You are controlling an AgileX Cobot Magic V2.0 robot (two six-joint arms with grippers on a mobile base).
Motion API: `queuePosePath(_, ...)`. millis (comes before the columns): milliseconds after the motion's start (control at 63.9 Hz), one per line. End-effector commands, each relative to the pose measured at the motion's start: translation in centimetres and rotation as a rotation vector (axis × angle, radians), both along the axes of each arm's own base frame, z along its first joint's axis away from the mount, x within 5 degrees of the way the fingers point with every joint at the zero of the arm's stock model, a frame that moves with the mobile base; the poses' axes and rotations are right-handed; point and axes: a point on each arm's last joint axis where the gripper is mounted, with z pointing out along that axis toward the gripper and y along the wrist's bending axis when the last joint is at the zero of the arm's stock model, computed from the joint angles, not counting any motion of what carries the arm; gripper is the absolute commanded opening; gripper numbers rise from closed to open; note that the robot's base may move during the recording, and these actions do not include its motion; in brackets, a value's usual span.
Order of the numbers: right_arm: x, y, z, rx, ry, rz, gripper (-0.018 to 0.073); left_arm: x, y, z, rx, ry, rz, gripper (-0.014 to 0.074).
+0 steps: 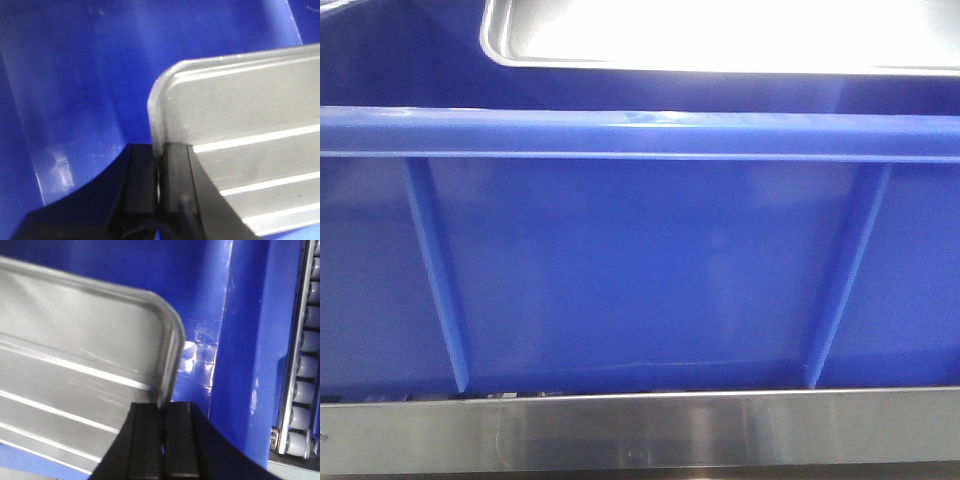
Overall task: Grab silver tray and place in blue box
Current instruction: 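Lower the held silver tray with both grippers into the blue bin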
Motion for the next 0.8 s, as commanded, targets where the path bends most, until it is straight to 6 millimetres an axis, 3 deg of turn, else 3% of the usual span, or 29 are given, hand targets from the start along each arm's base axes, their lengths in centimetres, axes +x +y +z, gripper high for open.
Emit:
queuePosePath(0,0.0,-0.1,2.2,0.032,-0.149,0.012,0.0057,-0.8,0.9,1.3,0.013,-0.022,-0.021,-0.0104)
queuePosePath(188,0.2,0.0,2.4,0.046,-0.182,0.014,0.0057,-0.6,0.4,1.7,-0.048,-0.058,-0.045,-0.0104)
queuePosePath(344,0.9,0.4,2.4,0.073,-0.208,0.019,0.0057,0.4,0.1,0.7,-0.032,-0.025,-0.023,-0.0104)
queuePosePath(782,7.5,3.3,-1.2,0.046,-0.124,0.024,0.0057,7.9,2.8,-1.9,-0.111,0.02,0.076,-0.0104)
